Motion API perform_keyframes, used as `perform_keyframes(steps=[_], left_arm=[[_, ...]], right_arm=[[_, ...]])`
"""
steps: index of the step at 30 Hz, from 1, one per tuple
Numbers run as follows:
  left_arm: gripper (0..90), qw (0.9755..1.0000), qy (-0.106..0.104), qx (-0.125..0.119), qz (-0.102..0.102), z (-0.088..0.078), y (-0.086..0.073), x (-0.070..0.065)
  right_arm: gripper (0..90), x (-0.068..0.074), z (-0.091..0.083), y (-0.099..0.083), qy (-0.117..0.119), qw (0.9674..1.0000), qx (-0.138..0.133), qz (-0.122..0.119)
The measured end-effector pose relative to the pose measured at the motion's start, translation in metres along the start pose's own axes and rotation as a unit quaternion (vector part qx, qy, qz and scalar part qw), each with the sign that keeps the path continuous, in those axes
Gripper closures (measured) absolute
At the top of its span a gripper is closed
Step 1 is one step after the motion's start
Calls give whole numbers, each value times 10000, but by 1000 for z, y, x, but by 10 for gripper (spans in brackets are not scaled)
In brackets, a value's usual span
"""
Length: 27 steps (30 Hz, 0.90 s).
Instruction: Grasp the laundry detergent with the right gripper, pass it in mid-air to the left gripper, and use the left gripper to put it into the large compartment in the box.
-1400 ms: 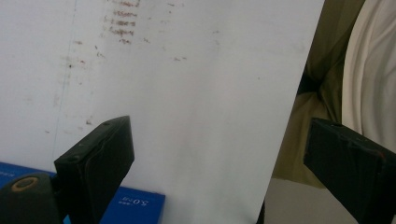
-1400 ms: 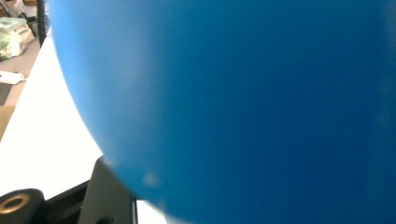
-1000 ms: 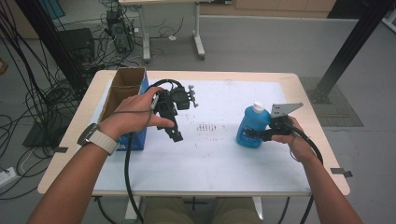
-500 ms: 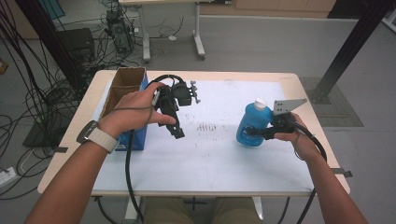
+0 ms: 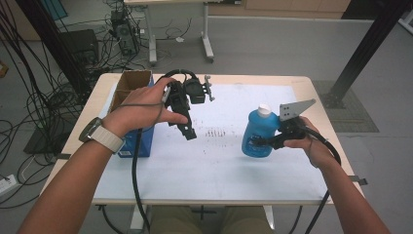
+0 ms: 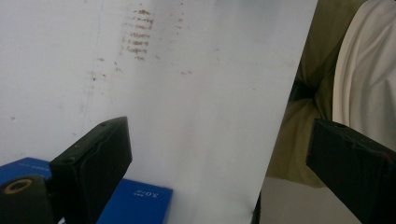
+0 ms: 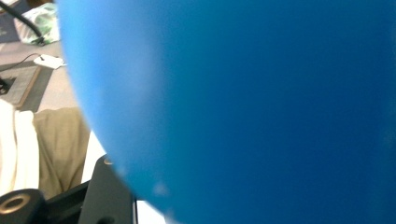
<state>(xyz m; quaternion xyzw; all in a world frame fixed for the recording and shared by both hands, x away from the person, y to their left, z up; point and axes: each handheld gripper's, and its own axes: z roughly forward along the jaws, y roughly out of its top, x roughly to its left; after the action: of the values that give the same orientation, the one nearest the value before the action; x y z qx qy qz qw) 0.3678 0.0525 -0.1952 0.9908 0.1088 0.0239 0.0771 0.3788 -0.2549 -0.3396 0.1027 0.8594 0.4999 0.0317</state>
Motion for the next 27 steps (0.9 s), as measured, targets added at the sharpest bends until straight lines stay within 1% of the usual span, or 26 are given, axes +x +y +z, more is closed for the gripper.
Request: perform_keyframes(steps=[2,3,5,11,12,15,16,17,27], left_arm=[[72,10000,20,6,-6,-2,2,-1],[72,10000,44,19,46,-6,5,-1],[71,10000,38,-11,33,-7,6,-2],[70,9999,86,-4,127,-12,13,-5],[68,9998,95,31,179,-14,15,-5],[52,9998,113,34,183,-14,17,-5],[52,9997,116,52,207,-14,18,-5],[52,9997,126,34,211,-15,19,-6],[51,9991,145,57,405,-19,31,-9]], right_arm=[[442,3,2,4,79,10000,12,-20],[442,5,3,6,107,9999,20,-48],[442,8,6,10,139,9998,32,-103],[442,13,11,18,277,9995,21,-121],[442,14,12,20,304,9995,28,-121],[442,17,16,23,374,9991,67,-211],[442,17,16,23,374,9991,67,-211],[442,18,18,25,437,9988,65,-210],[442,24,28,33,647,9973,126,-331]])
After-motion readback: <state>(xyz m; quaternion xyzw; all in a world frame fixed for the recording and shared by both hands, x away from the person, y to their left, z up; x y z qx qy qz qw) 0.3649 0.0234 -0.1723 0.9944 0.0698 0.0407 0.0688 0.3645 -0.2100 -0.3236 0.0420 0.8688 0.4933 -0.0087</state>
